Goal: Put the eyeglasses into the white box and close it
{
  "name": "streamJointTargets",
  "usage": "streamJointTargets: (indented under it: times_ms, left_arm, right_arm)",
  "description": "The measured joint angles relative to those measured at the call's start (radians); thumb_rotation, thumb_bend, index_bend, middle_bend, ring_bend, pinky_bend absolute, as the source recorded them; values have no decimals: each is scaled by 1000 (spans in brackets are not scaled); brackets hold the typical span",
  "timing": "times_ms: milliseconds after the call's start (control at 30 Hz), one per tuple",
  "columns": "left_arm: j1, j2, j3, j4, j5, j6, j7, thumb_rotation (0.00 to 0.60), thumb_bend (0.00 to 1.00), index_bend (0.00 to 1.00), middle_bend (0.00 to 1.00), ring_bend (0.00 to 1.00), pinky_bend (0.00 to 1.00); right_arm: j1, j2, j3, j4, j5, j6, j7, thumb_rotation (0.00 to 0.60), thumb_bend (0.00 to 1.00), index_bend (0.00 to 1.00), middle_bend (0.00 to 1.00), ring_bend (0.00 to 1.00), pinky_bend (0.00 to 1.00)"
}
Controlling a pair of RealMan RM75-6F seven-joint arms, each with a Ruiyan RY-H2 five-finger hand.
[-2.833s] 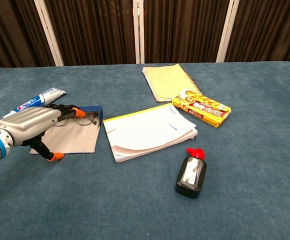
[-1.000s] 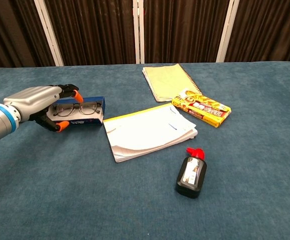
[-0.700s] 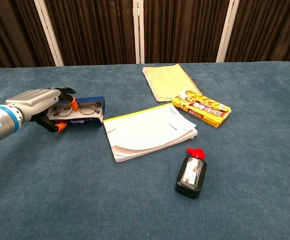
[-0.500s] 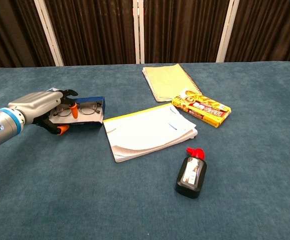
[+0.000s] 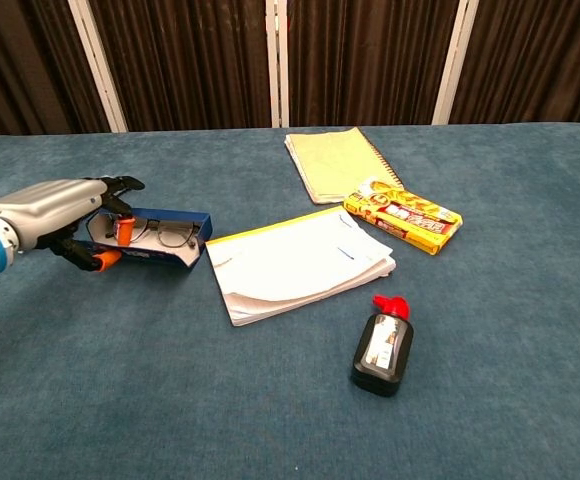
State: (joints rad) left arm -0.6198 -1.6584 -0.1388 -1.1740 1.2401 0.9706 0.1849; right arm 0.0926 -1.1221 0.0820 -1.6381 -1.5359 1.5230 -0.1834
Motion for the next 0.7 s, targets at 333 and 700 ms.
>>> streamJointTargets:
  times_ms: [333,700]
  left_arm:
    - [28,193,35,-246,-24,-35,30,600,521,651,0,0,0]
    - [14,281,46,-369,-103,-103,61,600,521,652,0,0,0]
  right_arm:
    - [-2,2,-1,-5,-4,4,-3,600,0,0,0,0,0]
    - [1,-2,-3,-4,-4,-3,-9,600,0,0,0,0,0]
